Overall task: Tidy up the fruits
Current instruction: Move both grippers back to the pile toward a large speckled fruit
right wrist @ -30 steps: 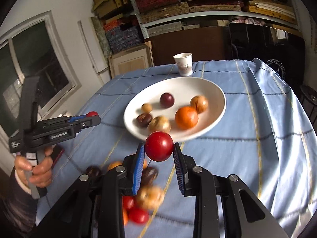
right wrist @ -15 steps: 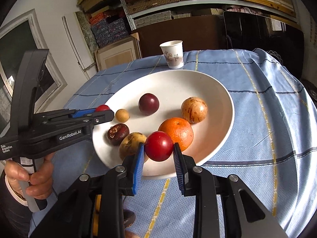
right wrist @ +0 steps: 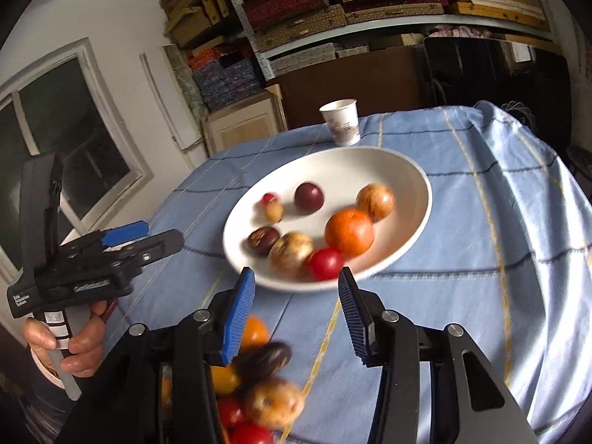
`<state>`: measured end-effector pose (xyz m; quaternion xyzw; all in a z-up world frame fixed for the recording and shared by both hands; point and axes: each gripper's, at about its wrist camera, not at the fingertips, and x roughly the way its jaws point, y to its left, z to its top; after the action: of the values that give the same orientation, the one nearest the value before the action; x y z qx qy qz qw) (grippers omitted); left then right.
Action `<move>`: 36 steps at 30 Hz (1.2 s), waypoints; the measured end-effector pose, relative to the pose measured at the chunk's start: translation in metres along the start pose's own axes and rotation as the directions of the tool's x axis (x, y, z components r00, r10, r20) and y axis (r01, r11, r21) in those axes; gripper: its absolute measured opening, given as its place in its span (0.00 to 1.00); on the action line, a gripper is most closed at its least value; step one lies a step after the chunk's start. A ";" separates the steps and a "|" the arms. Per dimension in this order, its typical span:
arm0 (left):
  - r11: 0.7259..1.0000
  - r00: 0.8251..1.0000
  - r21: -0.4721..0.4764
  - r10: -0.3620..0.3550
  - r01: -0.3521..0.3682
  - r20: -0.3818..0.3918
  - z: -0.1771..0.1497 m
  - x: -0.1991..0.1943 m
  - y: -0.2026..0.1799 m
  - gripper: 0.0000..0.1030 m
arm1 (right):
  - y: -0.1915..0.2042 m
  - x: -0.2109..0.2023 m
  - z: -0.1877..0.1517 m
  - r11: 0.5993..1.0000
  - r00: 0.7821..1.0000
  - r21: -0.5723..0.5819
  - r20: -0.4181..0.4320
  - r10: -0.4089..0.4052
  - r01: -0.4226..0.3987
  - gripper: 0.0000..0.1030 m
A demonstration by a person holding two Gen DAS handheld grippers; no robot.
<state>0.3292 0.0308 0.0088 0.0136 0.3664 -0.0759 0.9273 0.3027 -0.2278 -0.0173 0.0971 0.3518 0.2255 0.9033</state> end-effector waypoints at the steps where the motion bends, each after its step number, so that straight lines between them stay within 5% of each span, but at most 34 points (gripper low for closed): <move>1: 1.000 1.000 -0.001 -0.012 0.012 0.000 -0.009 -0.006 0.002 0.93 | 0.001 -0.001 -0.006 1.000 1.000 -0.008 -0.010 0.014 -0.014 0.46; 6: 1.000 1.000 -0.029 0.011 -0.012 -0.018 -0.053 -0.021 0.015 0.93 | 0.005 0.000 -0.029 0.997 0.992 0.004 -0.100 0.079 -0.079 0.46; 10: 0.989 0.996 -0.141 -0.061 0.052 -0.063 -0.076 -0.025 0.042 0.93 | 0.012 -0.010 -0.039 0.994 0.988 -0.001 -0.113 0.105 -0.105 0.46; 16: 0.978 0.996 -0.200 -0.071 0.059 -0.057 -0.094 -0.034 0.060 0.93 | 0.014 -0.008 -0.054 0.997 0.984 -0.013 -0.161 0.074 -0.077 0.46; 36: 0.987 0.996 -0.138 -0.091 0.086 -0.026 -0.098 -0.050 0.044 0.93 | 0.013 0.015 -0.065 1.000 0.976 0.003 -0.216 0.028 -0.028 0.46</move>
<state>0.2336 0.0891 -0.0308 -0.0650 0.3859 -0.0914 0.9157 0.2640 -0.2084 -0.0701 0.0769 0.4464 0.2475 0.8565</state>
